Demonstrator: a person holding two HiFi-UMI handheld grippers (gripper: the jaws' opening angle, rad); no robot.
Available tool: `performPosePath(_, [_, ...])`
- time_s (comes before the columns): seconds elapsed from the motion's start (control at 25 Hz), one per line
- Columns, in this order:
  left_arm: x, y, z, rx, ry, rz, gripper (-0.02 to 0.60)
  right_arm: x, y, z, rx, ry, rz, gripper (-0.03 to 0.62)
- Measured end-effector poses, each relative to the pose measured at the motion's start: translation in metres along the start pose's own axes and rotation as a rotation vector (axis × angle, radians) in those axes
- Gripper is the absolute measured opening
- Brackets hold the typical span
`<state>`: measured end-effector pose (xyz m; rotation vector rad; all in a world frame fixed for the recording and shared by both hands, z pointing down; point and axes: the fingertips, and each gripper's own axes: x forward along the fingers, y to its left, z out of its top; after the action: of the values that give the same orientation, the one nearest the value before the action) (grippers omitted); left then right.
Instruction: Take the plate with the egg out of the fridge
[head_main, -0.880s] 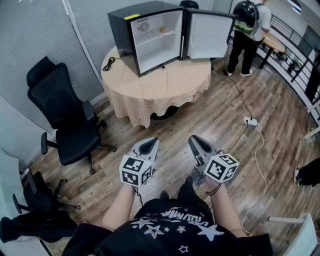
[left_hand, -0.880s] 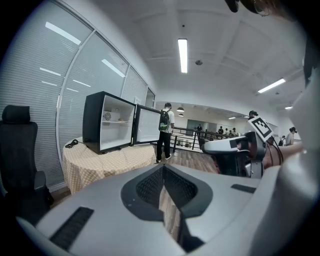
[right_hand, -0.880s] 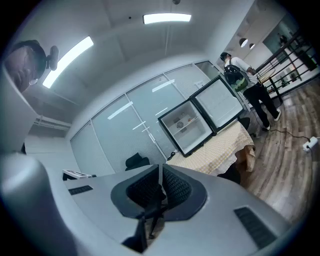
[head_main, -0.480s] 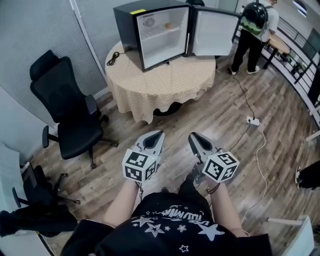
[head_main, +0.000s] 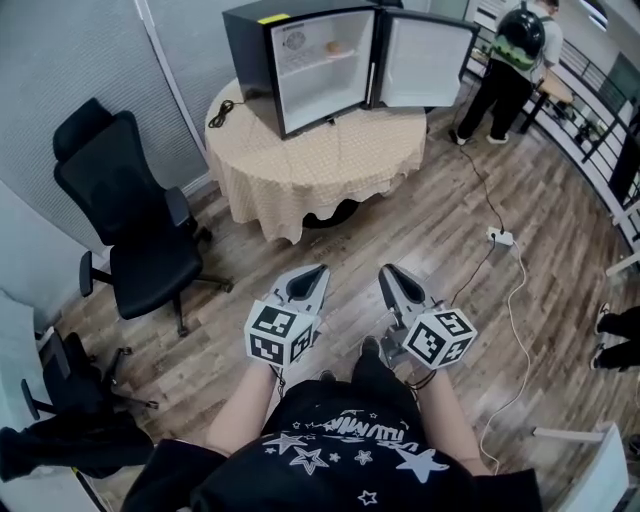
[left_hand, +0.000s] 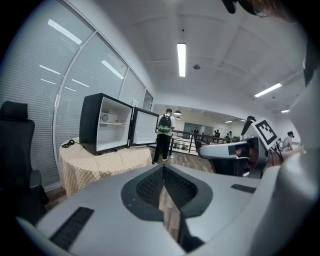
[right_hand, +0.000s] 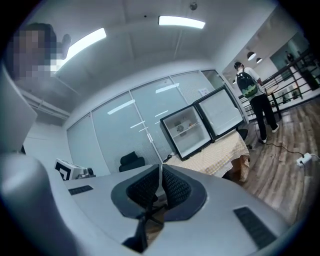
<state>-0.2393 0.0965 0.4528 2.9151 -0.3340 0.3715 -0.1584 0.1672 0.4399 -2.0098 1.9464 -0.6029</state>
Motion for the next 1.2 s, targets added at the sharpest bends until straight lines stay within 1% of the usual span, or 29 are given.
performPosePath(0.08, [0.000,-0.001,0.000,-0.005,-0.004,-0.004,0.008,-0.004,-0.004,0.005,0.024,-0.029,-0.017,0.038])
performPosePath(0.24, [0.002,-0.004,-0.001,-0.016,-0.009,-0.008,0.008,-0.009,-0.014,0.007,0.016,-0.031,-0.045,0.038])
performPosePath(0.4, [0.006,-0.004,-0.006,-0.016,0.004,-0.001,0.008,-0.007,-0.021,0.007,0.009,-0.033,-0.044,0.035])
performPosePath(0.6, [0.019,0.002,-0.009,-0.012,0.025,0.020,0.008,0.009,-0.035,0.004,-0.003,-0.010,-0.026,0.028])
performPosePath(0.8, [0.050,0.013,-0.001,-0.011,0.033,0.038,0.008,0.031,-0.061,0.021,-0.048,0.006,-0.007,0.027])
performPosePath(1.0, [0.090,0.027,0.009,-0.023,0.039,0.060,0.008,0.056,-0.098,0.042,-0.034,0.012,0.010,0.026])
performPosePath(1.2, [0.133,0.040,0.027,-0.016,0.040,0.077,0.008,0.089,-0.134,0.064,-0.015,0.019,0.036,0.027])
